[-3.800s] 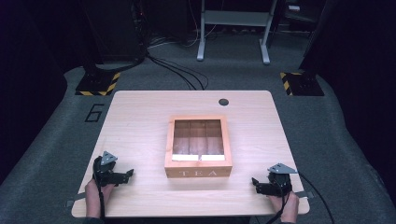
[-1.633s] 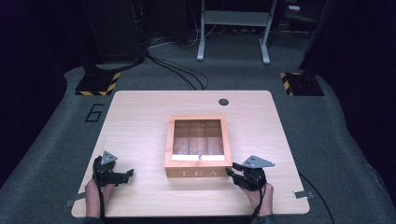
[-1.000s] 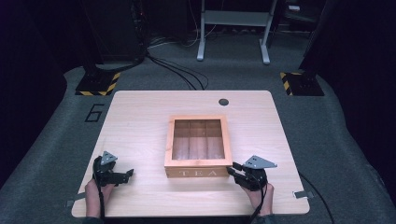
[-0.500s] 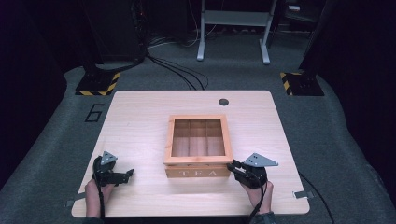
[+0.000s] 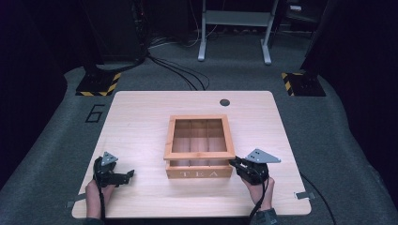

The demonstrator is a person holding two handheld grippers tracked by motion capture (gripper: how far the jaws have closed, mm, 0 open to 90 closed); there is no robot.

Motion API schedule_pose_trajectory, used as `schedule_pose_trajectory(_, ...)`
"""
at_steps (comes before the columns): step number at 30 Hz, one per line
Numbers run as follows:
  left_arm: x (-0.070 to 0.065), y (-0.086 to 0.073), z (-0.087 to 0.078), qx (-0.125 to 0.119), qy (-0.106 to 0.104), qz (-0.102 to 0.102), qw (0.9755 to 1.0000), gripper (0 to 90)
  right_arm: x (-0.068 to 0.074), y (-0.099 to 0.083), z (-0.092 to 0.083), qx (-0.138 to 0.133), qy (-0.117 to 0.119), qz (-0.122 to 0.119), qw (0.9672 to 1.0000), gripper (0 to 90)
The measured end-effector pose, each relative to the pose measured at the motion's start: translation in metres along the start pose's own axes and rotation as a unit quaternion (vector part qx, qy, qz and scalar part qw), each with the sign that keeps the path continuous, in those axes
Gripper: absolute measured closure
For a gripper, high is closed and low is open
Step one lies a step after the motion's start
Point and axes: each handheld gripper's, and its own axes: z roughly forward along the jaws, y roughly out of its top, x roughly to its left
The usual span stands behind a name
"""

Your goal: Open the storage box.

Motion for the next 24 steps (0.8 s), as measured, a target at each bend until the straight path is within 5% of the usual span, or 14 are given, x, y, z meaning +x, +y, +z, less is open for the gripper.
schedule_pose_trajectory(24, 0.000, 0.000, 0.000, 0.000, 0.000, 0.000, 1.0000, 1.3, -0.004, 0.035, 0.000, -0.029, 0.003, -0.001, 0.9996, 83.4)
